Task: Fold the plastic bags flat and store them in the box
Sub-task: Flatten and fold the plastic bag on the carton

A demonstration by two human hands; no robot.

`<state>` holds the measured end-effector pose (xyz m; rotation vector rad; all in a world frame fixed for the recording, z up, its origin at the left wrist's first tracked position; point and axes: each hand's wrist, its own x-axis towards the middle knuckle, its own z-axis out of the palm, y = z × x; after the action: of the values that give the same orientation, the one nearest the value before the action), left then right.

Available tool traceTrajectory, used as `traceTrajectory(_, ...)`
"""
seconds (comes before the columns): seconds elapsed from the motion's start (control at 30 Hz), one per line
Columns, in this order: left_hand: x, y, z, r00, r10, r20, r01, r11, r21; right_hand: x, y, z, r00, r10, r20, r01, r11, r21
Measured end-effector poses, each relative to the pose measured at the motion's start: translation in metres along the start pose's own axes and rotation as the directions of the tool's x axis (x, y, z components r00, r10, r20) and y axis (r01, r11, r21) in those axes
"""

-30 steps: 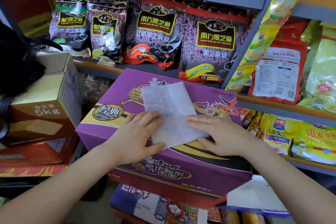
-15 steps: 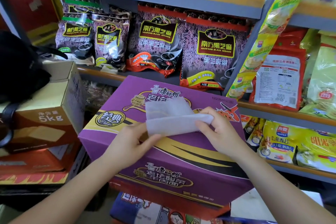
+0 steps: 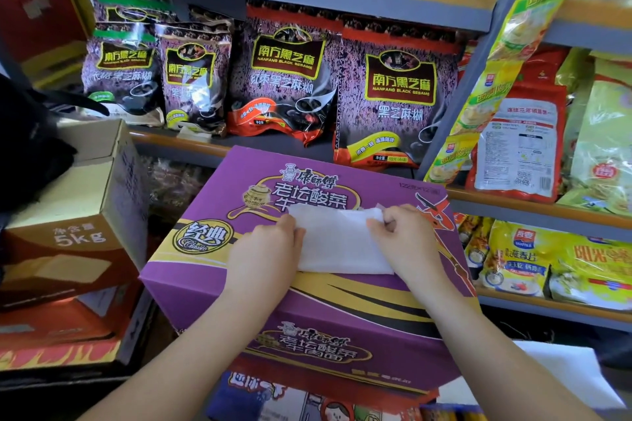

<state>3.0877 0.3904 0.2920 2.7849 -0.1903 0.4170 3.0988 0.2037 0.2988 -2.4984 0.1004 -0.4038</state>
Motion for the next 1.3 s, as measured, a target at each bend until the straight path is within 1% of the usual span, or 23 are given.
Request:
traceTrajectory(0.07, 0.006, 0.004, 0.001, 1.0, 0.019, -0.022, -0.017, 0.993, 0.118, 0.0, 0.0, 0.002, 0.999, 0.0, -0.038, -0.003, 0.997, -0.078)
traceTrajectory(0.1, 0.008, 0.005, 0.003, 1.0, 0.004, -0.005, -0.003, 0.988, 0.157, 0.001, 0.0, 0.004, 0.999, 0.004, -0.044, -0.009, 0.993, -0.118)
traceTrajectory(0.17, 0.013, 0.001, 0.008, 0.997, 0.06, -0.047, -0.052, 0.986, 0.157, 0.004, 0.0, 0.007, 0.999, 0.012, -0.035, -0.018, 0.987, -0.161)
traceTrajectory(0.27, 0.015, -0.009, 0.013, 0.956, 0.269, -0.116, -0.252, 0.957, 0.144, 0.008, -0.001, 0.005, 0.999, 0.052, 0.01, -0.051, 0.995, -0.08)
traceTrajectory(0.33, 0.016, -0.014, 0.013, 0.922, 0.38, -0.079, -0.366, 0.919, 0.151, 0.009, -0.004, 0.001, 0.997, 0.051, 0.062, -0.05, 0.999, -0.016)
traceTrajectory(0.43, 0.019, -0.022, 0.012, 0.909, 0.415, 0.03, -0.416, 0.908, 0.042, 0.009, -0.01, -0.001, 0.988, 0.09, 0.123, -0.108, 0.983, 0.148)
traceTrajectory(0.47, 0.019, -0.024, 0.013, 0.903, 0.427, 0.043, -0.428, 0.903, 0.029, 0.009, -0.012, -0.001, 0.986, 0.112, 0.127, -0.139, 0.965, 0.221)
traceTrajectory(0.53, 0.019, -0.026, 0.014, 0.892, 0.449, 0.048, -0.452, 0.891, 0.05, 0.01, -0.013, 0.0, 0.988, 0.138, 0.072, -0.154, 0.936, 0.318)
traceTrajectory(0.6, 0.019, -0.024, 0.012, 0.886, 0.461, 0.051, -0.463, 0.884, 0.065, 0.012, -0.01, 0.002, 0.99, 0.143, -0.007, -0.134, 0.942, 0.308)
traceTrajectory(0.7, 0.02, -0.024, 0.012, 0.881, 0.467, 0.071, -0.471, 0.881, 0.049, 0.014, -0.008, 0.006, 0.967, 0.253, 0.022, -0.247, 0.917, 0.315)
traceTrajectory(0.73, 0.021, -0.024, 0.012, 0.879, 0.472, 0.07, -0.475, 0.879, 0.038, 0.015, -0.007, 0.008, 0.965, 0.262, 0.021, -0.257, 0.923, 0.287)
traceTrajectory(0.8, 0.022, -0.026, 0.013, 0.88, 0.466, 0.088, -0.471, 0.881, 0.042, 0.02, -0.007, 0.01, 0.973, 0.23, 0.024, -0.231, 0.959, 0.162)
traceTrajectory(0.87, 0.023, -0.026, 0.014, 0.888, 0.443, 0.125, -0.454, 0.887, 0.08, 0.024, -0.014, 0.009, 0.982, 0.187, 0.029, -0.186, 0.982, -0.03)
traceTrajectory(0.9, 0.023, -0.026, 0.013, 0.89, 0.43, 0.151, -0.446, 0.891, 0.089, 0.024, -0.018, 0.007, 0.988, 0.151, 0.025, -0.145, 0.977, -0.159)
traceTrajectory(0.93, 0.023, -0.026, 0.013, 0.889, 0.425, 0.169, -0.444, 0.891, 0.094, 0.023, -0.022, 0.008, 0.997, 0.081, 0.002, -0.076, 0.954, -0.29)
traceTrajectory(0.97, 0.023, -0.026, 0.013, 0.887, 0.42, 0.189, -0.443, 0.892, 0.095, 0.018, -0.026, 0.01, 0.999, -0.043, -0.027, 0.029, 0.92, -0.392)
traceTrajectory(1.0, 0.023, -0.026, 0.012, 0.887, 0.418, 0.199, -0.442, 0.892, 0.097, 0.012, -0.031, 0.014, 0.981, -0.191, -0.02, 0.164, 0.884, -0.438)
traceTrajectory(1.03, 0.022, -0.025, 0.012, 0.885, 0.412, 0.216, -0.44, 0.893, 0.099, 0.005, -0.035, 0.019, 0.948, -0.316, 0.04, 0.301, 0.849, -0.435)
traceTrajectory(1.07, 0.021, -0.026, 0.012, 0.882, 0.406, 0.24, -0.438, 0.894, 0.096, -0.001, -0.036, 0.026, 0.911, -0.39, 0.138, 0.411, 0.815, -0.408)
traceTrajectory(1.1, 0.021, -0.026, 0.011, 0.879, 0.394, 0.27, -0.428, 0.9, 0.081, -0.005, -0.036, 0.031, 0.882, -0.382, 0.276, 0.464, 0.804, -0.372)
traceTrajectory(1.17, 0.02, -0.026, 0.01, 0.873, 0.369, 0.32, -0.404, 0.913, 0.05, -0.006, -0.029, 0.034, 0.852, -0.26, 0.455, 0.445, 0.818, -0.366)
traceTrajectory(1.23, 0.021, -0.029, 0.01, 0.853, 0.38, 0.357, -0.433, 0.898, 0.079, 0.0, -0.018, 0.031, 0.858, -0.188, 0.479, 0.417, 0.8, -0.431)
traceTrajectory(1.3, 0.022, -0.031, 0.004, 0.822, 0.348, 0.452, -0.436, 0.894, 0.104, 0.004, -0.011, 0.027, 0.87, -0.154, 0.468, 0.385, 0.806, -0.45)
